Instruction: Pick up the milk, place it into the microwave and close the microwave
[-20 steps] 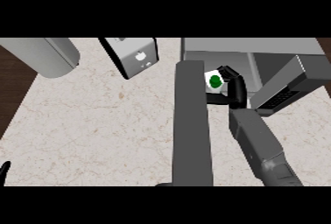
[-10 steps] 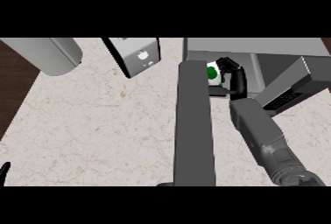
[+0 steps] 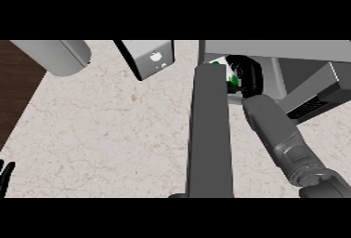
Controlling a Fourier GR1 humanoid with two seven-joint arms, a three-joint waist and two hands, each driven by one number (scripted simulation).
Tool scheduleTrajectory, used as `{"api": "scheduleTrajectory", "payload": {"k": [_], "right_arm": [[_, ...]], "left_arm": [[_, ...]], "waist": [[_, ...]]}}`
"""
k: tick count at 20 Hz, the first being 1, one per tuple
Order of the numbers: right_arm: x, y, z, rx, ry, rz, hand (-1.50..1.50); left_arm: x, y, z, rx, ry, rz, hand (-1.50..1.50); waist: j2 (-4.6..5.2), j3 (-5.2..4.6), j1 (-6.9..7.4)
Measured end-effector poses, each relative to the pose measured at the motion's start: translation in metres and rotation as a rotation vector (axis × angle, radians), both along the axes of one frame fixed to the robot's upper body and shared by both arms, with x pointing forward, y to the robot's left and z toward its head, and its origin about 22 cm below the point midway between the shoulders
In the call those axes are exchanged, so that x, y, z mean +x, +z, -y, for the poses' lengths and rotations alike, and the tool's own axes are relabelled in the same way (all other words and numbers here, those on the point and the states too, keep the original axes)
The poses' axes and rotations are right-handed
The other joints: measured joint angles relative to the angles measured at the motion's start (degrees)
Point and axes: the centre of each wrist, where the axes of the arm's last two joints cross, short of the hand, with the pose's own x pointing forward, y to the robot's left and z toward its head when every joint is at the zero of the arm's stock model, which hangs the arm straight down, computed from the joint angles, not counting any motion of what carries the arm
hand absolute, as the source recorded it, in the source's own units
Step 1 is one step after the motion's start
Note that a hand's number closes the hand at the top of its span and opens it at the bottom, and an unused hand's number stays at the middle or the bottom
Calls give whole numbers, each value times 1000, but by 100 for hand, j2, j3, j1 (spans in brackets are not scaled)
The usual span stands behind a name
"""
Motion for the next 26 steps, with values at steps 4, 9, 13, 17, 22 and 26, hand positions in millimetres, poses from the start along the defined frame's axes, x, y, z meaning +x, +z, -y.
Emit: {"api": "scheduleTrajectory", "payload": {"k": [4,9,13,17,22,26], "right_arm": [[2,3,3,0,-75,7,150],[6,10,23,9,-156,7,150],[3,7,40,-7,-190,-5,150],[2,7,54,-10,-219,-20,150],[-4,0,69,-44,-261,-52,150],[-6,-4,71,-85,-248,-67,-150]], "left_arm": [[5,1,-3,7,-1,6,-150],[9,3,-1,12,-20,8,-150],[15,1,-1,6,-28,2,-150],[19,-3,4,-2,-34,-6,-150],[24,-1,1,2,-44,-2,-150],[28,-6,3,-1,-48,-11,-150]], "waist": [[33,5,63],[78,11,141],[107,14,157],[136,19,209],[171,23,290],[188,24,321]]}}
